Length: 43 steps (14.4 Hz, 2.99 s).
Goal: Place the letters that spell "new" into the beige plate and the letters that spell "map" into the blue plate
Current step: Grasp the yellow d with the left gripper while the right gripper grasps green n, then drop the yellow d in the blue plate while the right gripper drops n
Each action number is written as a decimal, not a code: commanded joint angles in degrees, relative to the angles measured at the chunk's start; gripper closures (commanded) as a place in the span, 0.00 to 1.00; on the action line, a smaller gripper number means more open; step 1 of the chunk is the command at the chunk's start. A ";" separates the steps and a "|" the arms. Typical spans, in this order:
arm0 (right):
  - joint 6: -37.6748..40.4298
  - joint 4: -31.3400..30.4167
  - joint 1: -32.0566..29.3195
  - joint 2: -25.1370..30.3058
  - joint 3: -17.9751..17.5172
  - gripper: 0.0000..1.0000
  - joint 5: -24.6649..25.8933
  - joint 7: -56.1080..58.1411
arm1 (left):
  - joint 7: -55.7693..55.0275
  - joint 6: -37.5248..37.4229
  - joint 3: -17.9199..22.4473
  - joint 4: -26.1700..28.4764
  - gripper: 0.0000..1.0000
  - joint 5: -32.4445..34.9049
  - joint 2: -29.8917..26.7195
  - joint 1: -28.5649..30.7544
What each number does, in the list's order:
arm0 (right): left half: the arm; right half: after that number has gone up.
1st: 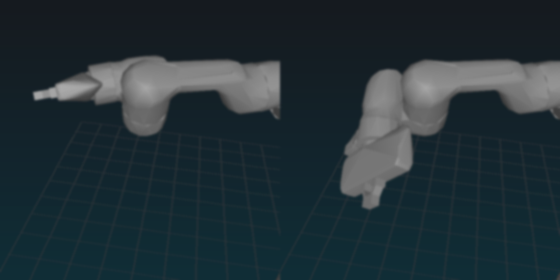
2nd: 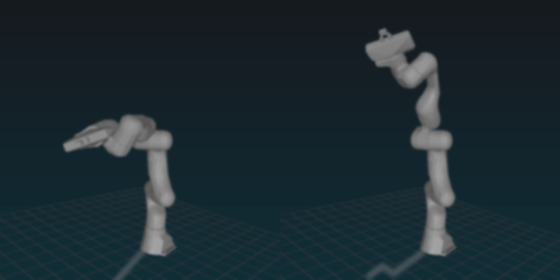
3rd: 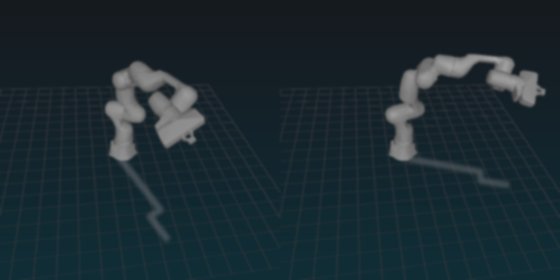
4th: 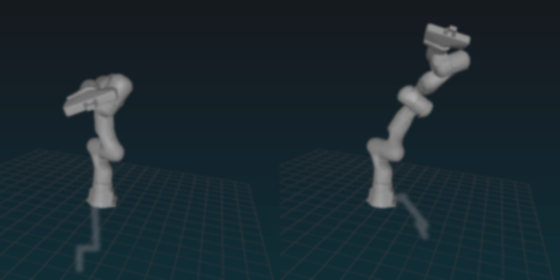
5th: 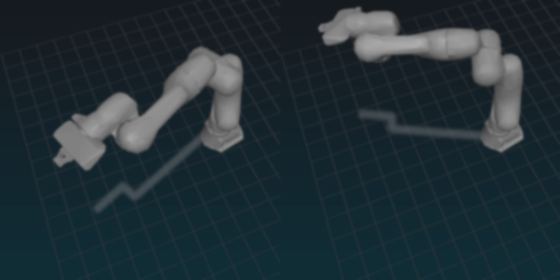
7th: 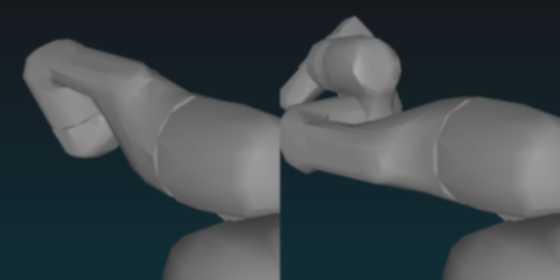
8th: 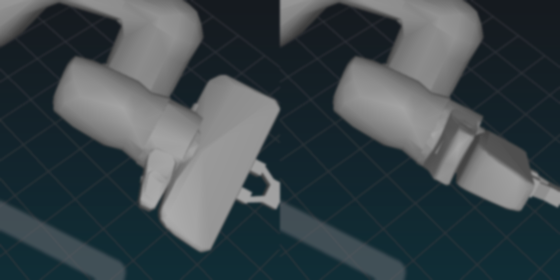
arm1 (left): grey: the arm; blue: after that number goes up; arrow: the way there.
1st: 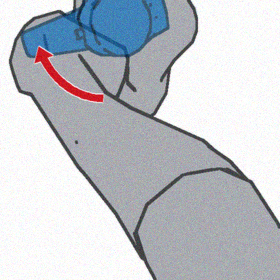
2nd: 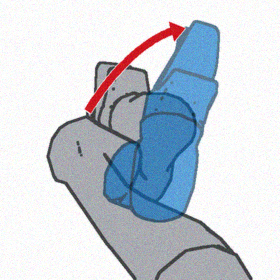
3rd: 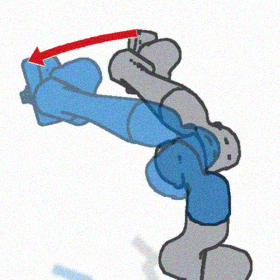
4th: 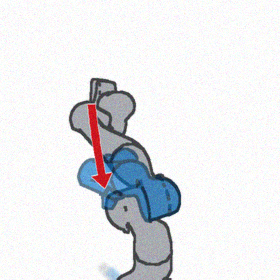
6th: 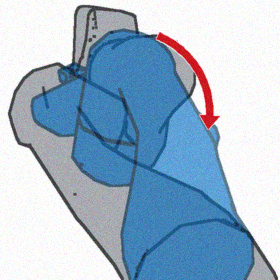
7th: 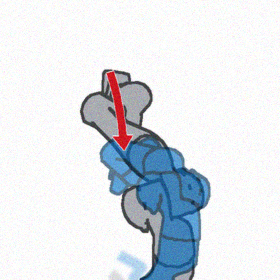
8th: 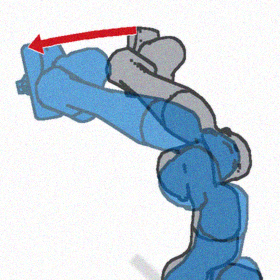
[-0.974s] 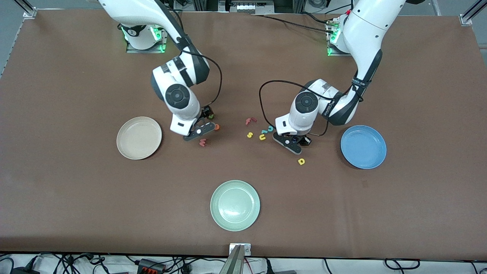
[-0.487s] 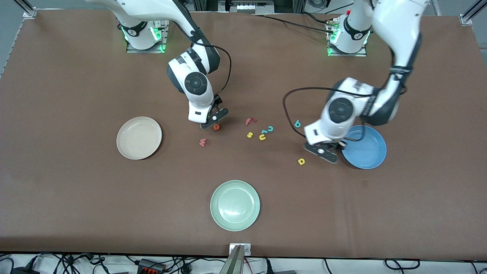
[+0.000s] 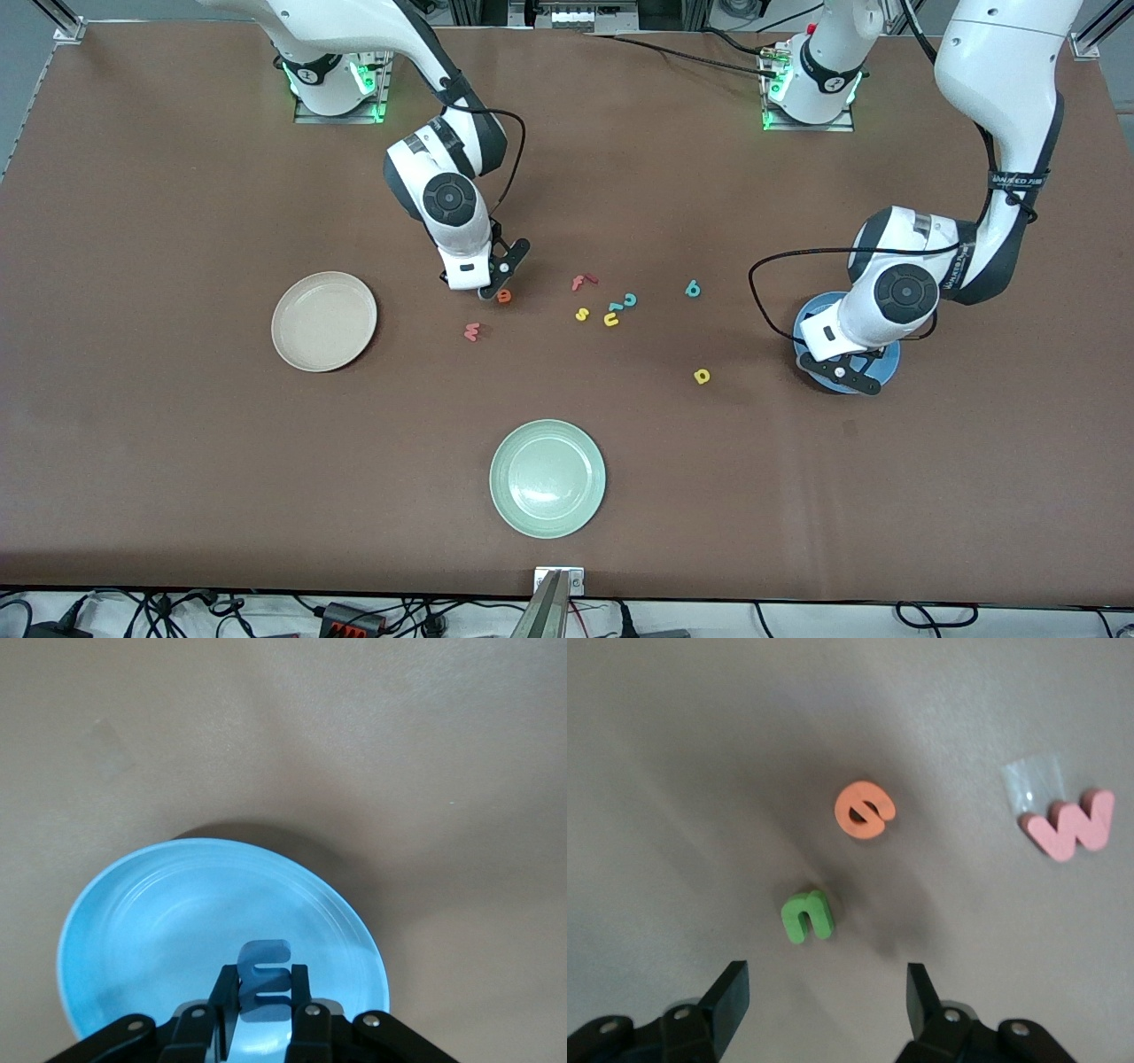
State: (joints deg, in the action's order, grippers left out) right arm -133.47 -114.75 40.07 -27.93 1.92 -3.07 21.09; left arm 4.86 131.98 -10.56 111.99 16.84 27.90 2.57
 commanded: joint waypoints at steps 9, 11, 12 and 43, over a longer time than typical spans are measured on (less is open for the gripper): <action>-5.39 -0.47 0.80 -2.74 -0.25 0.28 0.35 11.60 | -3.09 0.21 -7.89 -10.89 0.00 0.21 4.16 -2.73; -5.48 -0.47 0.80 -2.83 -0.33 0.37 0.35 12.66 | -9.99 0.21 -7.89 -14.06 0.00 0.03 7.15 -5.73; -5.48 -0.47 0.89 -2.92 -0.33 0.39 0.35 12.66 | -17.70 0.21 -7.89 -15.21 0.00 0.12 8.73 -6.00; 8.32 1.11 -4.38 0.61 22.43 0.78 1.32 9.23 | -25.19 -23.17 -7.89 -12.70 0.88 0.03 1.12 0.04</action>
State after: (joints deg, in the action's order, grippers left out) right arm -124.65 -113.38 36.77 -26.20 24.95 -1.62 31.87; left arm -26.52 108.47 -18.21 92.11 16.75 33.95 -0.43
